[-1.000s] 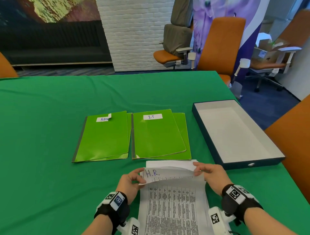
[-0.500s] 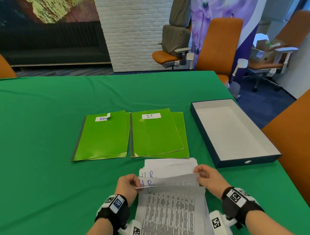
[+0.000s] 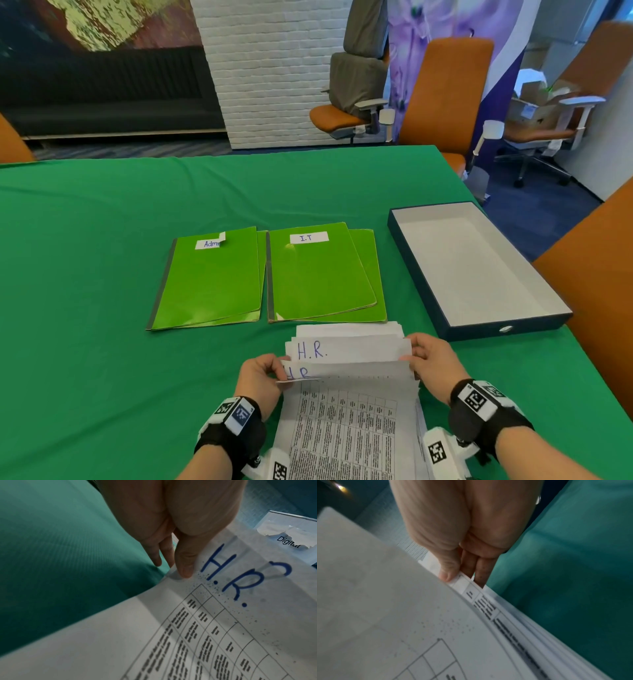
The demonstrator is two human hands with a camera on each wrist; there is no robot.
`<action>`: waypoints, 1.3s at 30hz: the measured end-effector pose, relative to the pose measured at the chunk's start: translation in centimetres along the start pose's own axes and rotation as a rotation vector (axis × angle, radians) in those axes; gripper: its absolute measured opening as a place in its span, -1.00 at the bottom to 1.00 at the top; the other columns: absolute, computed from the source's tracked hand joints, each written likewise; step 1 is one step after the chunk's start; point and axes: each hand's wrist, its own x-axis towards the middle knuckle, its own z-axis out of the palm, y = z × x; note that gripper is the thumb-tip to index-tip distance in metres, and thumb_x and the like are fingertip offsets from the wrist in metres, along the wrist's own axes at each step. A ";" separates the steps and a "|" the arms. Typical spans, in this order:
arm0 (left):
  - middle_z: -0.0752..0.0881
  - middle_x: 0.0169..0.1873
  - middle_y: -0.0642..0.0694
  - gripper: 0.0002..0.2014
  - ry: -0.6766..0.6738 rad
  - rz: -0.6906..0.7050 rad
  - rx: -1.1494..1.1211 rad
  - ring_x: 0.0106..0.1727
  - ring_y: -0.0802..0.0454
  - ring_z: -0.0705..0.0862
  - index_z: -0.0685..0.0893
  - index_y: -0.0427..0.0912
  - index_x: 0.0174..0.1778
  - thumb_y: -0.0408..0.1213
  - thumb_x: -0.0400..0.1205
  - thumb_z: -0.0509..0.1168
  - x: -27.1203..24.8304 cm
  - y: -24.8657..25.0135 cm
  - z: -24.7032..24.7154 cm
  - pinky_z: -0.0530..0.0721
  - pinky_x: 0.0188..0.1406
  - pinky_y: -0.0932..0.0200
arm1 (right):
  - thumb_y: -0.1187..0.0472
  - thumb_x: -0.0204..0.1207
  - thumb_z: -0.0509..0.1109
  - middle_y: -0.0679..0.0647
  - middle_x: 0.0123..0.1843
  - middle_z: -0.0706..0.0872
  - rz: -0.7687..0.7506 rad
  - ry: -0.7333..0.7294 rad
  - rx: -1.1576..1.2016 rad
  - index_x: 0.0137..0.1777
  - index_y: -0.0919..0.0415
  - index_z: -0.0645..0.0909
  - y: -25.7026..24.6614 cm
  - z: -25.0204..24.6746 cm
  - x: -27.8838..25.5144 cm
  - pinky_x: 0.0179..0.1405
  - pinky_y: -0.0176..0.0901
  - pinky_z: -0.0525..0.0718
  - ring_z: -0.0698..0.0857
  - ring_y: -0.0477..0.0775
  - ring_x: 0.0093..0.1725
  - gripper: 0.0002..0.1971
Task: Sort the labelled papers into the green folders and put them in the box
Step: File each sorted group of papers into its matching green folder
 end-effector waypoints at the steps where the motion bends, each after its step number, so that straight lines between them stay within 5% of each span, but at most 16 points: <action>1: 0.78 -0.17 -0.27 -0.59 0.001 0.000 0.006 0.09 -0.28 0.72 0.49 -0.26 -0.60 -0.88 0.30 0.27 0.0 0.0 0.0 0.74 -0.34 0.23 | 0.46 0.52 0.35 0.00 -0.12 0.83 -0.007 0.024 0.011 -0.03 0.12 0.63 0.1 -0.1 0.0 -0.18 -0.25 0.71 0.79 -0.13 -0.18 -0.78; 4: 0.76 -0.29 -0.20 -0.60 0.012 0.001 0.006 -0.03 -0.25 0.74 0.48 -0.26 -0.58 -0.86 0.31 0.29 -0.2 0.4 0.0 0.71 -0.42 0.28 | 0.44 0.52 0.36 -0.03 -0.14 0.82 -0.010 0.092 0.025 -0.08 0.17 0.63 0.2 -0.4 0.1 -0.03 -0.17 0.71 0.78 -0.08 -0.13 -0.84; 7: 0.67 0.05 -0.09 -0.60 0.002 -0.015 -0.041 0.18 -0.08 0.61 0.45 -0.30 -0.58 -0.91 0.29 0.23 -0.3 0.7 -0.1 0.65 -0.31 0.38 | 0.51 0.48 0.37 -0.04 0.02 0.78 -0.004 0.065 0.077 -0.16 0.27 0.66 0.6 -0.5 0.2 -0.08 -0.38 0.66 0.72 -0.18 -0.02 -0.85; 9: 0.62 0.09 -0.09 -0.60 0.005 -0.022 -0.042 0.20 -0.04 0.57 0.45 -0.30 -0.60 -0.92 0.29 0.21 -0.2 0.5 -0.1 0.62 -0.23 0.37 | 0.58 0.46 0.34 -0.06 0.08 0.74 0.029 -0.013 0.112 -0.22 0.31 0.65 0.8 -0.6 0.3 -0.22 -0.46 0.67 0.68 -0.21 0.04 -0.82; 13: 0.70 -0.41 -0.17 -0.62 0.050 -0.029 0.041 -0.25 -0.11 0.66 0.53 -0.24 -0.59 -0.82 0.29 0.35 -0.3 0.5 -0.4 0.71 -0.29 0.06 | 0.63 0.48 0.25 -0.07 0.19 0.70 0.073 -0.134 0.127 -0.31 0.32 0.66 1.2 -0.7 0.3 -0.21 -0.38 0.71 0.66 -0.13 0.12 -0.71; 17: 0.65 -0.48 -0.16 -0.61 0.055 -0.025 0.037 -0.37 -0.06 0.63 0.50 -0.22 -0.57 -0.80 0.31 0.35 -0.7 0.9 -0.2 0.69 -0.42 0.14 | 0.60 0.48 0.21 -0.08 0.21 0.62 0.055 -0.149 0.085 -0.35 0.29 0.65 0.8 -0.4 0.2 -0.19 -0.36 0.62 0.58 0.03 0.22 -0.68; 21: 0.71 -0.38 -0.22 -0.71 0.066 -0.015 0.066 -0.28 -0.17 0.69 0.56 -0.23 -0.42 -0.74 0.37 0.32 -0.7 0.4 -0.5 0.77 -0.21 -0.12 | 0.49 0.54 0.28 0.02 0.05 0.75 0.110 -0.086 0.130 -0.12 0.26 0.68 0.6 0.1 0.4 0.14 0.21 0.70 0.72 0.13 -0.01 -0.81; 24: 0.74 -0.23 -0.33 -0.69 0.097 -0.001 0.069 -0.19 -0.28 0.75 0.55 -0.07 -0.23 -0.64 0.44 0.30 -0.7 -0.1 -1.0 0.76 -0.27 -0.23 | 0.43 0.50 0.38 0.02 0.05 0.76 0.081 -0.062 0.044 0.17 0.09 0.57 1.0 0.2 0.3 0.00 0.03 0.77 0.77 0.08 -0.03 -0.68; 26: 0.78 -0.23 -0.23 -0.56 0.068 -0.051 0.005 -0.19 -0.22 0.78 0.47 0.07 -0.16 -0.67 0.45 0.27 -0.6 -0.2 -1.3 0.78 -0.31 -0.19 | 0.49 0.46 0.40 0.09 -0.01 0.78 0.093 -0.104 0.036 0.27 -0.04 0.45 0.8 0.2 0.1 -0.23 -0.14 0.77 0.78 0.08 -0.13 -0.49; 29: 0.81 -0.20 -0.10 -0.45 0.028 -0.057 -0.019 -0.14 -0.01 0.79 0.45 0.09 0.03 -0.71 0.43 0.30 -0.9 0.2 -1.5 0.78 -0.22 0.01 | 0.44 0.45 0.44 0.14 -0.12 0.82 0.065 -0.136 -0.112 0.01 0.06 0.68 0.5 0.3 -0.2 -0.26 -0.10 0.75 0.73 0.09 -0.28 -0.73; 31: 0.81 -0.29 -0.10 -0.55 0.027 -0.014 0.049 -0.21 -0.03 0.78 0.63 0.03 -0.08 -0.70 0.44 0.30 -0.9 0.4 -1.4 0.76 -0.25 0.05 | 0.40 0.46 0.45 0.12 -0.16 0.83 0.036 -0.120 -0.177 -0.13 0.13 0.76 0.6 0.1 -0.3 -0.15 -0.06 0.77 0.75 0.14 -0.24 -0.85; 34: 0.76 -0.29 -0.05 -0.51 0.034 0.042 0.084 -0.21 -0.02 0.70 0.72 -0.01 -0.59 -0.75 0.36 0.33 -0.6 -0.1 -1.2 0.66 -0.15 0.10 | 0.45 0.48 0.40 0.18 -0.20 0.82 0.038 -0.064 -0.157 -0.19 0.18 0.76 0.9 -0.1 -0.2 -0.10 -0.04 0.77 0.74 0.11 -0.25 -0.82; 37: 0.68 0.06 -0.02 -0.49 -0.002 0.029 0.026 0.02 -0.03 0.67 0.66 -0.08 -0.71 -0.85 0.23 0.36 -0.2 -0.6 -1.0 0.66 0.02 0.08 | 0.51 0.50 0.34 0.12 -0.23 0.80 0.052 -0.050 -0.104 -0.27 0.24 0.76 1.0 -0.2 -0.2 -0.11 -0.18 0.70 0.69 0.00 -0.25 -0.75; 39: 0.78 -0.17 -0.05 -0.49 -0.009 0.005 -0.008 -0.18 -0.03 0.71 0.62 -0.15 -0.72 -0.89 0.26 0.25 -0.3 -0.5 -0.8 0.70 -0.22 0.18 | 0.61 0.47 0.24 0.08 -0.19 0.80 0.039 -0.088 -0.084 -0.44 0.23 0.73 0.9 -0.4 -0.4 -0.02 -0.29 0.66 0.72 -0.05 -0.14 -0.59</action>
